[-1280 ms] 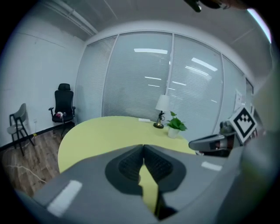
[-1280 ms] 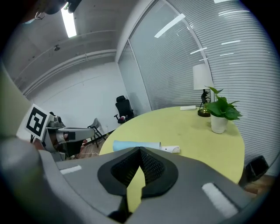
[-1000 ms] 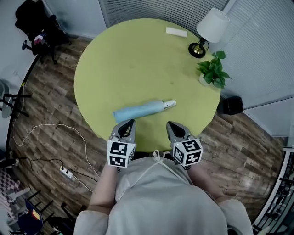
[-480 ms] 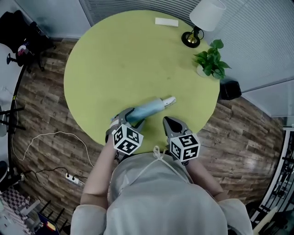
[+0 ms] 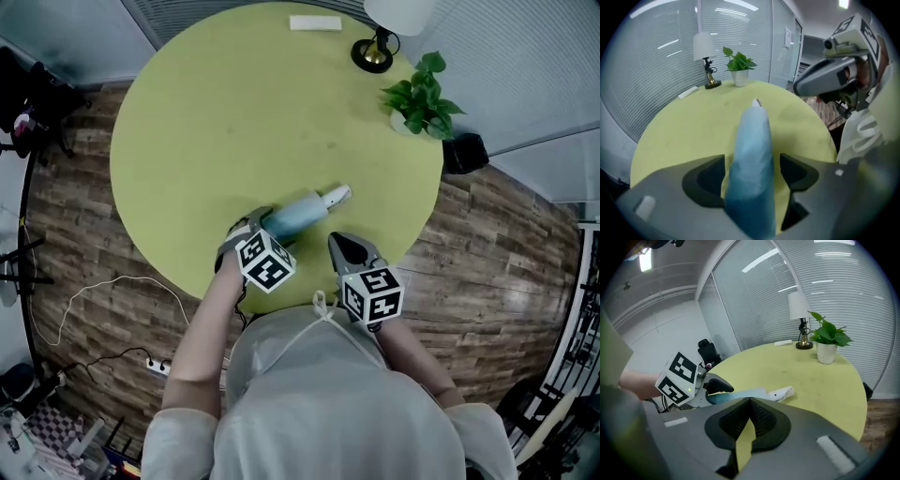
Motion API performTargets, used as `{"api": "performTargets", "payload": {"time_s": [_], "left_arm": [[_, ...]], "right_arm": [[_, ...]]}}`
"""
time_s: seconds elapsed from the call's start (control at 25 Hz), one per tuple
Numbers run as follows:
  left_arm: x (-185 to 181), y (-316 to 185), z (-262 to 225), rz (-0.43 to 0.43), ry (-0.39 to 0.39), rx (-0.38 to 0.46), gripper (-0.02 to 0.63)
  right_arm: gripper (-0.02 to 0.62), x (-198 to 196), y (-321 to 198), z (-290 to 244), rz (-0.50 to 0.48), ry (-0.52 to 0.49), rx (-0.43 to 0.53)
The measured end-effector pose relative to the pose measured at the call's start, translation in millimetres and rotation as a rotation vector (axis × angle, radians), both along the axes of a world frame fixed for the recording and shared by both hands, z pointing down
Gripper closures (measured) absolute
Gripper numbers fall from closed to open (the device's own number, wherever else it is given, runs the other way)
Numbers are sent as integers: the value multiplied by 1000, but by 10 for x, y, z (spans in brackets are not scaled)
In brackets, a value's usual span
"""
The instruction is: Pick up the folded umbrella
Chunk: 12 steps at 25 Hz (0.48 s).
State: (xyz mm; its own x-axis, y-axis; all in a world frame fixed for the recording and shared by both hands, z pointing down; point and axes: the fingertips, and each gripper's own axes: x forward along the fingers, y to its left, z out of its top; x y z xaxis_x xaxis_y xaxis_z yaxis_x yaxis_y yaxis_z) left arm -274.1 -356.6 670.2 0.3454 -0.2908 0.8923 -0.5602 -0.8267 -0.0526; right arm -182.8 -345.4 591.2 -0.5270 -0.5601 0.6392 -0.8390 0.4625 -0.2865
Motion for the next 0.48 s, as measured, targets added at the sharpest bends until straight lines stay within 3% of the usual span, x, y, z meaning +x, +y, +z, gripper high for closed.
{"api": "performTargets", "payload": {"time_s": [0.16, 0.48], "left_arm": [[-20, -7, 154, 51, -75, -60, 292], [-18, -8, 257, 86, -113, -116, 299]], "right_arm": [[595, 81, -22, 42, 18, 13, -13], [595, 115, 28, 108, 29, 25, -33]]}}
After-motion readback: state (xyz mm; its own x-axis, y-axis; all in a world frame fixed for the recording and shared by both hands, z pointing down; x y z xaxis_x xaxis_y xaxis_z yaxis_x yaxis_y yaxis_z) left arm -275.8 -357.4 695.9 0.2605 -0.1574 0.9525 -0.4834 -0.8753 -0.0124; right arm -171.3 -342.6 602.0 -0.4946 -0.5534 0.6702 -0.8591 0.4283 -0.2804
